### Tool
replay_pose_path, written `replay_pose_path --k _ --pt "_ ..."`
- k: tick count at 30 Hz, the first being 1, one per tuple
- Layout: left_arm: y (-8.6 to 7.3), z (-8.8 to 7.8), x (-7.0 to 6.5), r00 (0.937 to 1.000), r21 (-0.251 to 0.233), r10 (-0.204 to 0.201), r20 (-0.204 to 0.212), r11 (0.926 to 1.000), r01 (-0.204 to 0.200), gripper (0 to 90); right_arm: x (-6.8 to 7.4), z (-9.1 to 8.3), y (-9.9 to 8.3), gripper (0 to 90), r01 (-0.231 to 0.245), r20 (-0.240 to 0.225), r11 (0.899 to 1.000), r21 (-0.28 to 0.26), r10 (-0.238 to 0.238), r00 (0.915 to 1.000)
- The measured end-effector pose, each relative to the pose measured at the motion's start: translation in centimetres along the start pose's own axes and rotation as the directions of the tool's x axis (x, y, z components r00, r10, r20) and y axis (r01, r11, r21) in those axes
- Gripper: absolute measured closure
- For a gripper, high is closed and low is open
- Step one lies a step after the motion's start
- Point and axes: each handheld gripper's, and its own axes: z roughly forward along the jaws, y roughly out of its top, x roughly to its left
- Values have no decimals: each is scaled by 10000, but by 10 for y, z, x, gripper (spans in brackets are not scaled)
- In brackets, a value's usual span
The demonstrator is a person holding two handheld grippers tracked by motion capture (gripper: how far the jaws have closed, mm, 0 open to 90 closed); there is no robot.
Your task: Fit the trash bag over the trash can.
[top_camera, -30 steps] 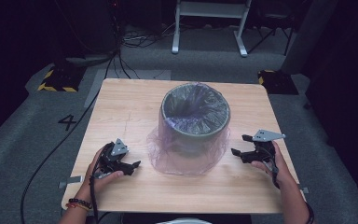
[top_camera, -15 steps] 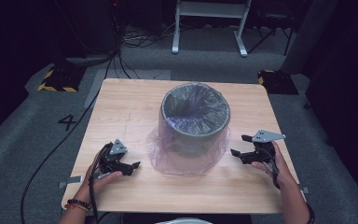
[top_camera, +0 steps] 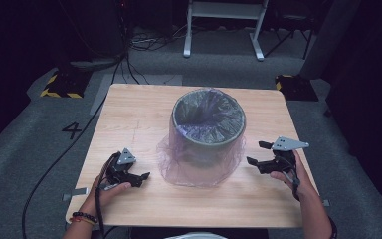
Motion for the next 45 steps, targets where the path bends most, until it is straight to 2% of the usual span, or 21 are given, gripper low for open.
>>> replay_pose_path --k 12,21,30,45 --pt "0 0 0 10000 -3 3 30 10000 -3 136 1 -3 13 178 -8 186 9997 -231 12 9998" --pt "1 1 0 10000 -4 14 41 10000 -14 136 4 -5 29 180 215 170 9985 -499 -207 9996" --pt "1 1 0 10000 -4 33 48 10000 -33 135 5 -7 61 184 728 313 9947 -731 -706 9970" --pt "1 1 0 10000 17 34 58 10000 -35 134 6 -6 82 185 1005 244 9903 -959 -986 9948"
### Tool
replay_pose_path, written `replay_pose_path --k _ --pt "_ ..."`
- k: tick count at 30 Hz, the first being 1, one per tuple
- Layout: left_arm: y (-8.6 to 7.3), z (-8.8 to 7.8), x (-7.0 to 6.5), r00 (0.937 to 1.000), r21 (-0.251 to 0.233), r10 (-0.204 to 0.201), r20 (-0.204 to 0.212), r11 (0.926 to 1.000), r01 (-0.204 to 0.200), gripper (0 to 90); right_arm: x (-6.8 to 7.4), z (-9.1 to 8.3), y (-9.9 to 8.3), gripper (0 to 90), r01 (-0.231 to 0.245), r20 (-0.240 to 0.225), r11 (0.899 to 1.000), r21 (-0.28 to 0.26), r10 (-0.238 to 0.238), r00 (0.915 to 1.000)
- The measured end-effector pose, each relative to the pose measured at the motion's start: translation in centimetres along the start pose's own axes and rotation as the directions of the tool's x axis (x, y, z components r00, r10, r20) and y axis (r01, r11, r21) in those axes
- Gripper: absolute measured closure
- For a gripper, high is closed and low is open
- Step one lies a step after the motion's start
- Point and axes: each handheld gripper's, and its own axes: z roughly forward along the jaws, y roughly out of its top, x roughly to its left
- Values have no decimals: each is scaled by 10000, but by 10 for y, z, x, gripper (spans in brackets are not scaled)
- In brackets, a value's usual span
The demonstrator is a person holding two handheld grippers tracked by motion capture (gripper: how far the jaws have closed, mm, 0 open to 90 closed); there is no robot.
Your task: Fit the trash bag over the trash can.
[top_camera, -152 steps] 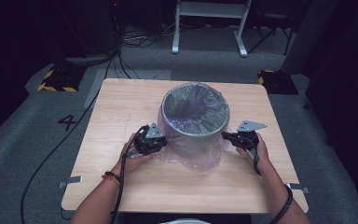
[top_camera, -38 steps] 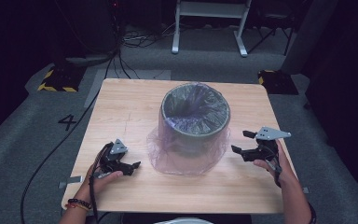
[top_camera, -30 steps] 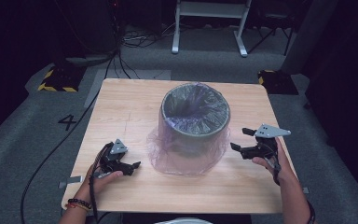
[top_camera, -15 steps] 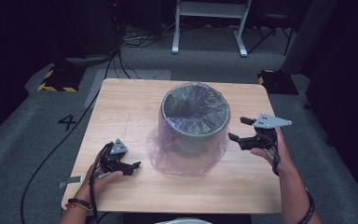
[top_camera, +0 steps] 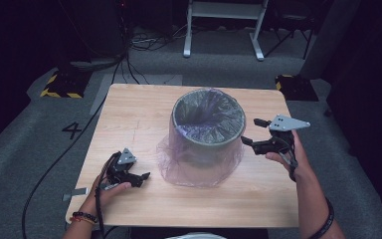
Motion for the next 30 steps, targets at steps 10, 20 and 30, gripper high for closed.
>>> replay_pose_path --k 10,20,30 --pt "0 0 0 10000 -10 -13 7 10000 13 134 1 -4 10 188 168 -30 9997 -166 -169 9999" --pt "0 0 0 10000 -11 -1 10 10000 1 133 1 -10 14 187 324 -125 9993 -205 -326 9994" --pt "0 0 0 10000 -3 5 -10 10000 -5 132 1 -14 23 187 442 -110 9986 -304 -445 9989"
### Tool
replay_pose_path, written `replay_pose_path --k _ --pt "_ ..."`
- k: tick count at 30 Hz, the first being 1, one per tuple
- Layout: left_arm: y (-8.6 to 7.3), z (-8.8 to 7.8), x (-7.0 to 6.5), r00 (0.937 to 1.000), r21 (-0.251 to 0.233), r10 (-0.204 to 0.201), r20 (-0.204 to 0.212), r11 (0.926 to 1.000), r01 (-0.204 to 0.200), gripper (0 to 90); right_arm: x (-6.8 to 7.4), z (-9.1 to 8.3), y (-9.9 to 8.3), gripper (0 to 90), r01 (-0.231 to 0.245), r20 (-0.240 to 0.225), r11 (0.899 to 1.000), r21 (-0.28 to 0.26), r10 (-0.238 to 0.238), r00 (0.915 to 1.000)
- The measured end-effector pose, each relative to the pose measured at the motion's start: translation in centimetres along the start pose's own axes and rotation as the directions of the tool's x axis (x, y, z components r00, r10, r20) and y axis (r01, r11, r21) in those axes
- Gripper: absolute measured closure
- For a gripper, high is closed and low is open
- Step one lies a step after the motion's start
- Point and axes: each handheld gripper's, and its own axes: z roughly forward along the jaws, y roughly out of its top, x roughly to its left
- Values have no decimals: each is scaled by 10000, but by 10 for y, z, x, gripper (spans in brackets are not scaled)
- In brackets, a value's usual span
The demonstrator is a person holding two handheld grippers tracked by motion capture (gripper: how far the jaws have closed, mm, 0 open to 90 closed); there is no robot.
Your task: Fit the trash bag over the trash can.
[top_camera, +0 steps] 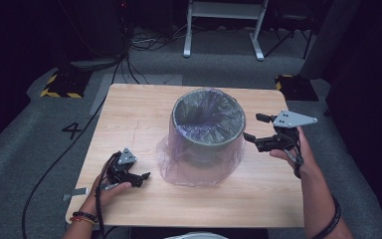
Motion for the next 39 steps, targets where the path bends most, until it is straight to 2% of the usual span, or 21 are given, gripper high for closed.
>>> replay_pose_path --k 8,14,25,27,31,39 --pt "0 0 0 10000 -5 1 5 10000 -1 132 2 7 8 179 103 -118 9999 31 -102 9999" --pt "0 0 0 10000 -4 2 6 10000 -2 132 0 8 15 188 12 -187 9997 -241 -17 9998" --pt "0 0 0 10000 -2 2 1 10000 -2 132 3 12 27 188 116 -315 9994 -327 -127 9994" --pt "0 0 0 10000 -6 -1 0 10000 1 132 3 15 31 188 193 -307 9992 -358 -204 9993" --pt "0 0 0 10000 -2 10 -1 10000 -10 132 3 24 37 195 22 -307 9990 -437 -35 9995" --pt "0 0 0 10000 -4 5 0 10000 -5 132 9 42 46 196 242 -613 9995 -179 -253 9978"
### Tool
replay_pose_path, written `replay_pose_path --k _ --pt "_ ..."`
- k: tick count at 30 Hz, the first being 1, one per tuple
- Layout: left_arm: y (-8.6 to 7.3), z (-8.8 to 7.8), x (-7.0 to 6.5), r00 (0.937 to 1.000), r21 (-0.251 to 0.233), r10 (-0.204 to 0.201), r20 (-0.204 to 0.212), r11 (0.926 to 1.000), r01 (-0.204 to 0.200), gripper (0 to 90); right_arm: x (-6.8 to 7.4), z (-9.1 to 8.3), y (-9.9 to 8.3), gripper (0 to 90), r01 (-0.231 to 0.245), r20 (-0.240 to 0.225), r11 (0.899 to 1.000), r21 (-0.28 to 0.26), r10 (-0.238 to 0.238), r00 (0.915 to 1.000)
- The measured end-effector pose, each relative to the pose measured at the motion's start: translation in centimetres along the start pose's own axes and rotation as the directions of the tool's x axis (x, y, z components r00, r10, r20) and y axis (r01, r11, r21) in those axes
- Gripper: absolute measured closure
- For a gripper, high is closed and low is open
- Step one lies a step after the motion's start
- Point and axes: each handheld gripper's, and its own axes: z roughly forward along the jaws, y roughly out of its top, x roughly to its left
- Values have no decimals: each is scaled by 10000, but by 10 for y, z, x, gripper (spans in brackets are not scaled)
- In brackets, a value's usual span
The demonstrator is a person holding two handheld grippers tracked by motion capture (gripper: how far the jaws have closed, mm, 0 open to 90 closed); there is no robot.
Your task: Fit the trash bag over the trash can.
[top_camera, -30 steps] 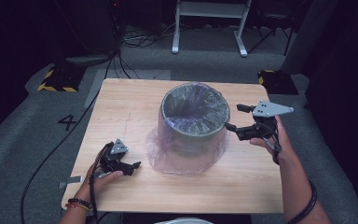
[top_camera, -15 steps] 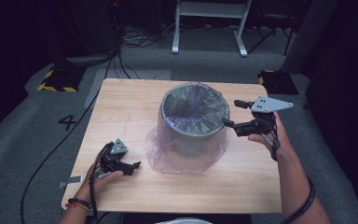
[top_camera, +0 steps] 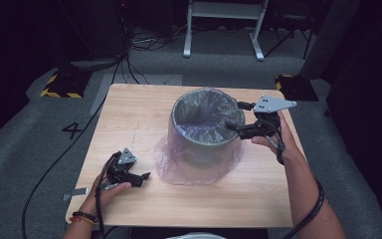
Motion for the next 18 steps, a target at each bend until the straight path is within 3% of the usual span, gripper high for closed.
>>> replay_pose_path --k 18 --pt "0 0 0 10000 3 26 -1 10000 -26 132 2 31 8 200 -89 -351 9975 696 113 9993"
